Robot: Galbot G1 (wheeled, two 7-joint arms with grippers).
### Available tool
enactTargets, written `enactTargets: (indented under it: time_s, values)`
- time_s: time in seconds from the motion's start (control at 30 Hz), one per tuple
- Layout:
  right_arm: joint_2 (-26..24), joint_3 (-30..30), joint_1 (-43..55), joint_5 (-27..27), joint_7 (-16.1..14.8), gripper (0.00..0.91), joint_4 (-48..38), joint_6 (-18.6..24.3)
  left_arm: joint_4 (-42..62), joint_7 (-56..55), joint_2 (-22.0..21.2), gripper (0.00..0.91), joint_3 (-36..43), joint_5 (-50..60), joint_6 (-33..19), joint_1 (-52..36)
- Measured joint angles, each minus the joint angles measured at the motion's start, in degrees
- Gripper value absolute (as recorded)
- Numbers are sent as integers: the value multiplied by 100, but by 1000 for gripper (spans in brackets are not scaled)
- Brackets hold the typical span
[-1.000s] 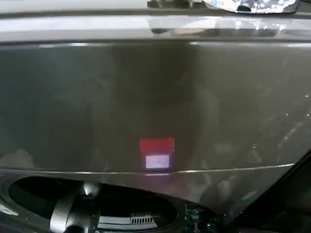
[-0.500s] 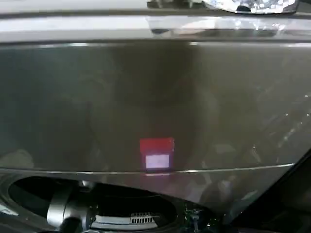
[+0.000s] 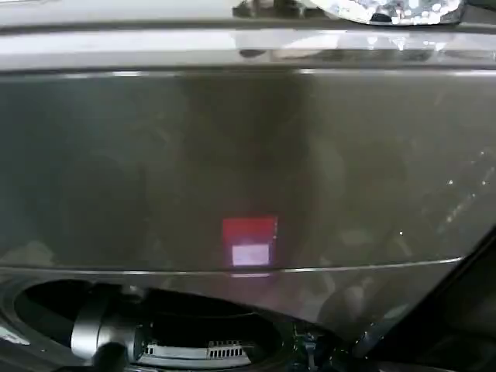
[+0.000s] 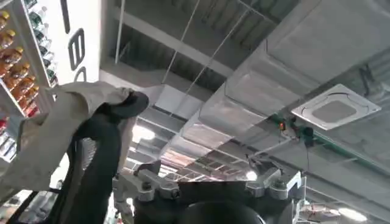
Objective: Grasp the clothes from the dryer.
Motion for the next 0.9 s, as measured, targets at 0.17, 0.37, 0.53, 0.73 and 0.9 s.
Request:
enactTargets:
  time_s: [0.17,0.37,0.53,0.73,0.9]
  values:
    - [-20,-7,4,-4,-2,907,-40,9,1,29,-2,0,11,-172,-46,31]
    - [-43,-7,6,-11,-8,907,-70,18,22,31,-20,0,13,-293,-68,42]
    - [-44,-9,12,-17,-9,907,-68,18,26,-4,-30,0,17,-350,-71,44]
    - [-40,-7,8,-18,-12,907,-76,23,-32,-76,-44,0,34,-419,-66,85]
    - [-37,-10,7,-17,-18,907,-77,25,-164,-209,-54,0,50,-579,27,168]
